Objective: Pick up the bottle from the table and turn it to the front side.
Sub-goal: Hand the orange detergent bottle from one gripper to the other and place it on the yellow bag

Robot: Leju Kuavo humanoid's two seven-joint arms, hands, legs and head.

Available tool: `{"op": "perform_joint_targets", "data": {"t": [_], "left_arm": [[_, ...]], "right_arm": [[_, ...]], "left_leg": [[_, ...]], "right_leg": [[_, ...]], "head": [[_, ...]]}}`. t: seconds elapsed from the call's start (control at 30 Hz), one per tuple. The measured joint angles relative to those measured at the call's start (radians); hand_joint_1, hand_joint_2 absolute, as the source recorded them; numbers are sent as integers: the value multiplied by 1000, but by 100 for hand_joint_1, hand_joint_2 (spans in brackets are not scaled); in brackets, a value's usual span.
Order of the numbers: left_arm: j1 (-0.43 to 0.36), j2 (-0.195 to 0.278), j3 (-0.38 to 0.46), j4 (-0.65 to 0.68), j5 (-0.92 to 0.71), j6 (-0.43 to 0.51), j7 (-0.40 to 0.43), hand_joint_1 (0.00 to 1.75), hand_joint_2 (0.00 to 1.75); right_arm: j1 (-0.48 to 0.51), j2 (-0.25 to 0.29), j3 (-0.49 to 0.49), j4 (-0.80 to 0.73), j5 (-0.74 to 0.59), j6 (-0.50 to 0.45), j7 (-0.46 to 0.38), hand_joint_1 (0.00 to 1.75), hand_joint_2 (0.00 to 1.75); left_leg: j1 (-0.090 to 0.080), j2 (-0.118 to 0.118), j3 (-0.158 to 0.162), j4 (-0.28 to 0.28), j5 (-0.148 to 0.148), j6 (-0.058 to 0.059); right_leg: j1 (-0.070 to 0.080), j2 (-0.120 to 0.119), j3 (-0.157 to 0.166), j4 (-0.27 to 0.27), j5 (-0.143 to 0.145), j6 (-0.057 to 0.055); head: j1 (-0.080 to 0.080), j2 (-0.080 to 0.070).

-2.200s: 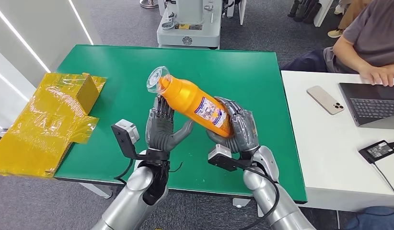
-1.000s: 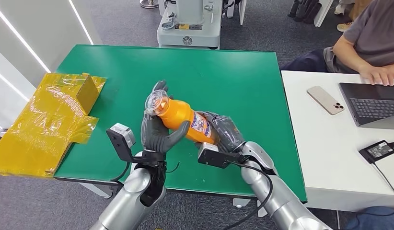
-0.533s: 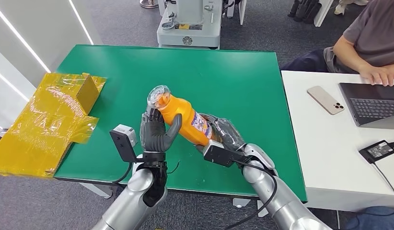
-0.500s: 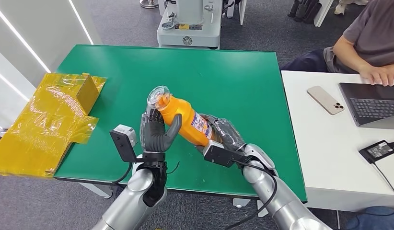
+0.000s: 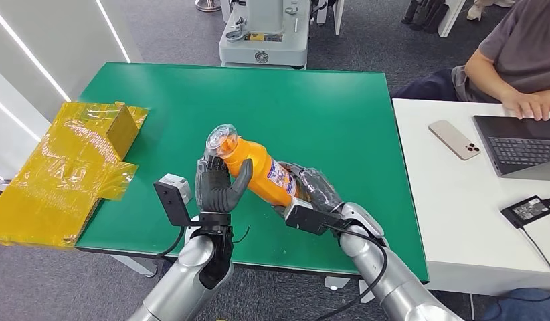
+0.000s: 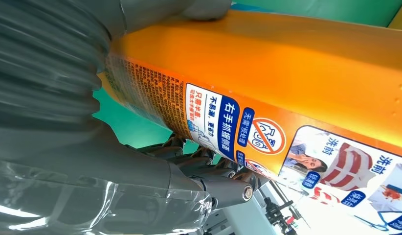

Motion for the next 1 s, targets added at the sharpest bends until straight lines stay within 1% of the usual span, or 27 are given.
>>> {"op": "perform_joint_targets", "data": {"t": [0.03,0.13,0.17,0.27,0.3,0.33,0.43,0.47,0.57,0.6,0.8,1.0], "left_arm": [[0,0,0,0,0,-1,0,175,175],[1,0,0,0,2,-2,0,175,175],[2,1,0,0,3,-2,0,175,175],[3,1,0,0,6,-4,0,175,175],[3,2,0,0,7,-4,0,175,175],[4,2,0,0,8,-5,0,175,175],[4,3,0,0,9,-4,-2,175,175],[5,3,0,0,10,-3,-2,134,175],[7,3,0,0,10,0,-7,3,175],[8,3,0,0,10,1,-8,0,175],[13,3,0,0,4,7,-11,0,175],[22,3,0,0,1,11,-3,0,175]], "right_arm": [[0,0,0,0,2,-1,0,167,175],[0,0,2,0,8,-4,2,134,175],[0,0,2,0,10,-6,3,135,175],[0,0,5,0,15,-16,8,164,175],[0,0,5,0,17,-19,10,171,175],[0,0,6,0,17,-22,11,175,175],[0,0,6,-1,17,-25,10,175,175],[0,0,7,-2,17,-25,9,175,175],[0,0,8,-2,15,-20,7,175,175],[0,0,9,-2,15,-15,4,175,175],[1,5,38,-2,23,42,-16,175,175],[2,8,67,2,35,73,-19,175,175]], "left_leg": [[0,0,0,0,0,0],[0,0,0,0,0,0],[0,0,0,0,0,0],[0,0,0,0,0,0],[0,0,0,0,0,0],[0,0,0,0,0,0],[0,0,0,0,0,0],[0,0,0,0,0,0],[0,0,0,0,0,0],[0,0,0,0,0,0],[0,0,0,0,0,0],[0,0,0,0,0,0]], "right_leg": [[0,0,0,0,0,0],[0,0,0,0,0,0],[0,0,0,0,0,0],[0,0,0,0,0,0],[0,0,0,0,0,0],[0,0,0,0,0,0],[0,0,0,0,0,0],[0,0,0,0,0,0],[0,0,0,0,0,0],[0,0,0,0,0,0],[0,0,0,0,0,0],[0,0,0,0,0,0]], "head": [[0,0],[0,0],[0,0],[0,0],[0,0],[0,0],[0,0],[0,0],[0,0],[0,0],[0,0],[0,0]]}}
